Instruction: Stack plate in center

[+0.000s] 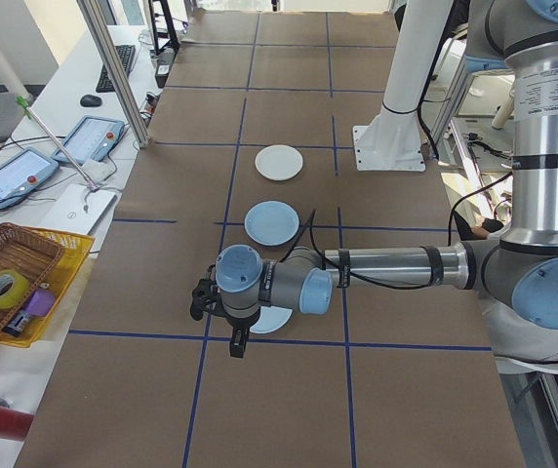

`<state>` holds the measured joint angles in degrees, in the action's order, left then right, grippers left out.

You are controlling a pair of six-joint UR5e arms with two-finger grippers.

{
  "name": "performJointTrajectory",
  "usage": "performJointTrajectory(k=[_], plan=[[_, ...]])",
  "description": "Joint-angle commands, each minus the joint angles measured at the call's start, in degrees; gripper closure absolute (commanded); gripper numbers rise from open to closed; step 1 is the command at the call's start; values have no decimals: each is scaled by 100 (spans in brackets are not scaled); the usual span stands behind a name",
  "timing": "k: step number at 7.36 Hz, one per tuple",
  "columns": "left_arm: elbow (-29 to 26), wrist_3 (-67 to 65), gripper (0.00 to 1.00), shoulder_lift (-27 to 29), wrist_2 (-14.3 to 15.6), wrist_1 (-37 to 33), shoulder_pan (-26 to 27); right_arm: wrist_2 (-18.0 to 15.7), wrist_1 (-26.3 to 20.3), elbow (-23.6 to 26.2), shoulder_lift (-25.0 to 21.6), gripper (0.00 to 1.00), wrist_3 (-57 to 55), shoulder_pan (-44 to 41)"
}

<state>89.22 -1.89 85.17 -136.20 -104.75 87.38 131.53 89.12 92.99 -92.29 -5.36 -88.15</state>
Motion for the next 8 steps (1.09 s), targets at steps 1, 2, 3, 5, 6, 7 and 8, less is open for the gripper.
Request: performJointTrajectory(k=[1, 2, 3, 5, 6, 7, 8], plan=[[-832, -1140, 0, 0, -205, -1671, -403, -5, 0, 0, 0, 0, 0, 0], [-1227, -1852, 0, 0, -206, -2611, -745, -5, 0, 0, 0, 0, 0, 0], [-1527, -2529, 0, 0, -197, -3386, -1070, 4, 0, 0, 0, 0, 0, 0], [-1924, -3149, 1, 0, -153, -4182, -1485, -5, 0, 0, 0, 0, 0, 0], [-1926, -3456, 2, 9, -144, -4272, -1635, -5, 0, 0, 0, 0, 0, 0], [-1934, -3476, 3, 17, -144, -4273, -1697, 4, 0, 0, 0, 0, 0, 0], [-1934, -3485, 6, 9, -144, -4264, -1724, 4, 0, 0, 0, 0, 0, 0]])
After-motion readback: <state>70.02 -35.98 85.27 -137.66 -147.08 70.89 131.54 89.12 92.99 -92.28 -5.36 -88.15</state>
